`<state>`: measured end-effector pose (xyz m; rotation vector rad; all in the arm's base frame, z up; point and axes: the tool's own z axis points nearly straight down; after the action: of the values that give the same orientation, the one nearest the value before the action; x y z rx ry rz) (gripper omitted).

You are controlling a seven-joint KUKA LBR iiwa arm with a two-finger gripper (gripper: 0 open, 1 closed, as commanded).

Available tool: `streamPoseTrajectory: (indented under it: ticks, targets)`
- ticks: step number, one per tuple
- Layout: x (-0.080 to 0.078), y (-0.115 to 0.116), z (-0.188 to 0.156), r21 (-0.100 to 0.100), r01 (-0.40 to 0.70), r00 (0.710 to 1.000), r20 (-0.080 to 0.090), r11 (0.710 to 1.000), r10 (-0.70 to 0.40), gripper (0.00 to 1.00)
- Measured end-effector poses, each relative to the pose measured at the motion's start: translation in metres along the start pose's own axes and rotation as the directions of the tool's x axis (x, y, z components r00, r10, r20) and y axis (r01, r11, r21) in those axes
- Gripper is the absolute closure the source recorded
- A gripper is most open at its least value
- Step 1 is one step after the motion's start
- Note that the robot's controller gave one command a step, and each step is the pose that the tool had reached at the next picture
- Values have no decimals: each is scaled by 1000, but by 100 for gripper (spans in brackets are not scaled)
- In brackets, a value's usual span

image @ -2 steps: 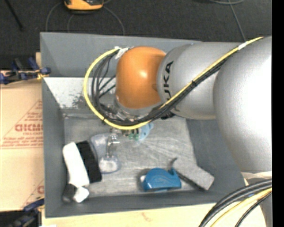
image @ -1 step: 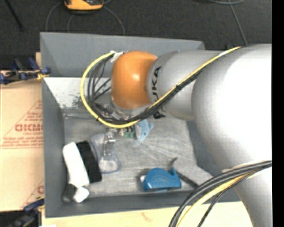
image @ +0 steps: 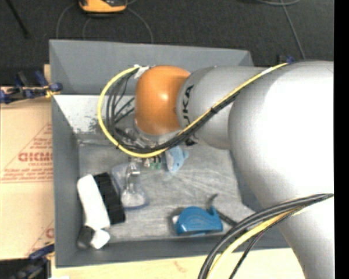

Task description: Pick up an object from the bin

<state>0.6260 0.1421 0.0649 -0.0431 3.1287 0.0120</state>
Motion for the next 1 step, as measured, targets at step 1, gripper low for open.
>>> streamPoseTrajectory:
  ticks: [1]
  targets:
    - [2,-6,-8,-2,48,999,1,999,-48,0]
